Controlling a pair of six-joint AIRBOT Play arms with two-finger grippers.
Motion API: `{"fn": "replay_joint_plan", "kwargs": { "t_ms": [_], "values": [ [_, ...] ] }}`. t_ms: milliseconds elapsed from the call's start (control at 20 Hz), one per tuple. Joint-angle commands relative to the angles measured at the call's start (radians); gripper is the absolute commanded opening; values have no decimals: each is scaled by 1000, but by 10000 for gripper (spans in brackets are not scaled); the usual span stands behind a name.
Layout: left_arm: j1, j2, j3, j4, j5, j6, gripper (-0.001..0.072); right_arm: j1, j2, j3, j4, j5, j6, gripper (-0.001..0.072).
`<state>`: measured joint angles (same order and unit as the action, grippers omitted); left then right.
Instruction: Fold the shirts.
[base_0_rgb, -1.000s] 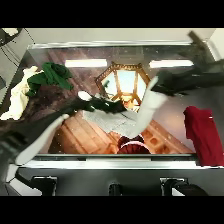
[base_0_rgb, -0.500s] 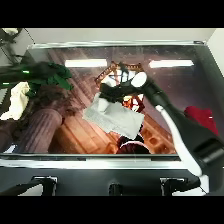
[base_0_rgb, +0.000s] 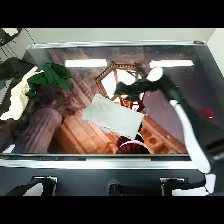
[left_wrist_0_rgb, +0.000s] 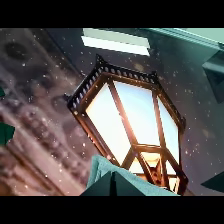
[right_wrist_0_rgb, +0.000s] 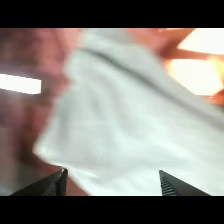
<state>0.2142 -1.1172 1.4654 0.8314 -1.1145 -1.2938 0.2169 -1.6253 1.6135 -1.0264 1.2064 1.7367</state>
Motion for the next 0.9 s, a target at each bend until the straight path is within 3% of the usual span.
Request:
{"fn": "replay_joint_plan", "kwargs": {
  "t_ms": [0, 100, 300, 400, 600, 650, 700, 750, 850],
  "values": [
    [5, 5, 0, 0, -13, 4, 28, -166, 92, -89, -334, 311, -22, 612],
    [2, 5, 0, 0, -13, 4, 28, -223, 134, -282, -252, 287, -58, 621],
    [-11, 5, 0, 0, -12, 3, 28, -230, 139, -586, 207, -33, -210, 620],
    [-16, 5, 0, 0, -12, 3, 28, -209, 117, -645, 237, -138, -203, 620],
    [-18, 5, 0, 0, -12, 3, 28, -179, 49, -652, 277, -133, -208, 590],
    [-18, 5, 0, 1, -12, 3, 28, -174, 47, -652, 292, -158, -209, 528],
    [-18, 3, 0, 1, -12, 3, 28, -166, 48, -651, 329, -176, -216, 334],
    [-18, 2, 0, 1, -12, 3, 29, -166, 48, -644, 394, -187, -246, 43],
    [-18, -3, 0, 1, -12, 4, 28, -196, 73, -590, 477, -147, -341, 51]
  ]
}}
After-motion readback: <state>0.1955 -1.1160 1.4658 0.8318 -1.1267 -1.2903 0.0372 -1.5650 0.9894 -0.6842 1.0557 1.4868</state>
